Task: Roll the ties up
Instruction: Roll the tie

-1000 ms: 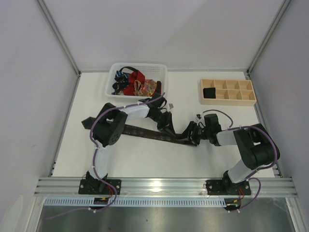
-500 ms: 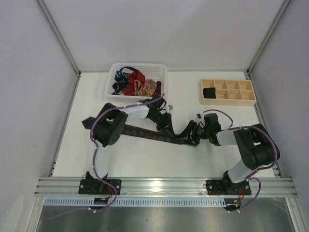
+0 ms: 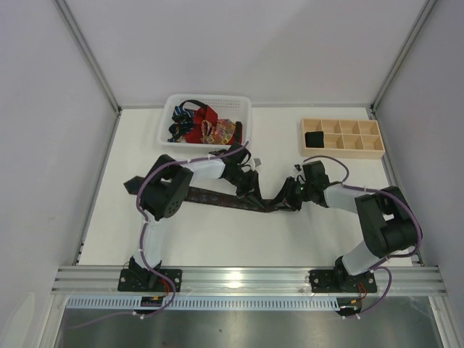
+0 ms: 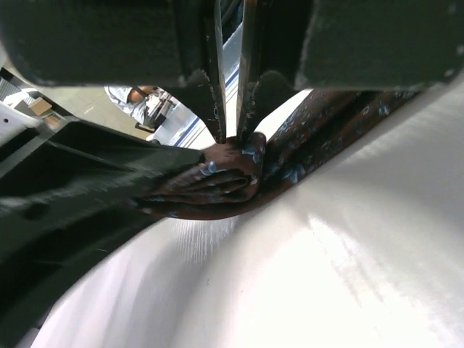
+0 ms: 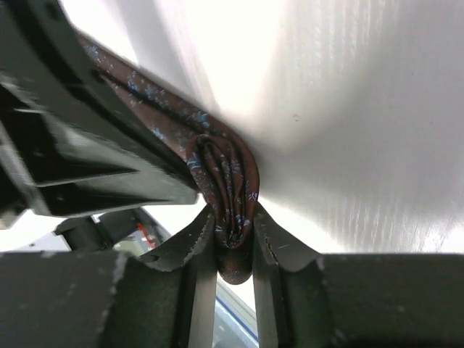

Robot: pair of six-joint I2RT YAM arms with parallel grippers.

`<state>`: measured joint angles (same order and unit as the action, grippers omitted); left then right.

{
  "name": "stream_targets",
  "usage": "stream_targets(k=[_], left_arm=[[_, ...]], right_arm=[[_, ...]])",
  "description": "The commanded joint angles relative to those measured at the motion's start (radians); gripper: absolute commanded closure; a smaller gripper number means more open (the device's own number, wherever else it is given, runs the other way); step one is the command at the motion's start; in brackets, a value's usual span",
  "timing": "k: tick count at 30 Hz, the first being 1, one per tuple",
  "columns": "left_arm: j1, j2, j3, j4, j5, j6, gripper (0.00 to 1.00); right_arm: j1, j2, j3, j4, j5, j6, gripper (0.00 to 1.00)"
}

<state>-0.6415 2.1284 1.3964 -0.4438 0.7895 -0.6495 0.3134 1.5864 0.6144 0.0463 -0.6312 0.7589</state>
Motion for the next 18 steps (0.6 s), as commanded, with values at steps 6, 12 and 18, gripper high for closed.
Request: stream_targets(k=[6,12,18], left_arm=[[-0.075,0.077,0.111,0.028,0.028,-0.047,0.84],[-0.122,0.122,0.197,0.05,0.039,-0.093,0.83],[-0.158,0.139,0.205,0.105,0.057,-0.144,0.83]], right_arm=[[0.006,-0.094,0.188,-0.437,0.088,-0.226,0.76],[0.004,-0.124,0.24,-0.64,0.133,-0.282,0.77],[0.007,-0.164,0.262,-0.779,0.2,-0.244,0.78]])
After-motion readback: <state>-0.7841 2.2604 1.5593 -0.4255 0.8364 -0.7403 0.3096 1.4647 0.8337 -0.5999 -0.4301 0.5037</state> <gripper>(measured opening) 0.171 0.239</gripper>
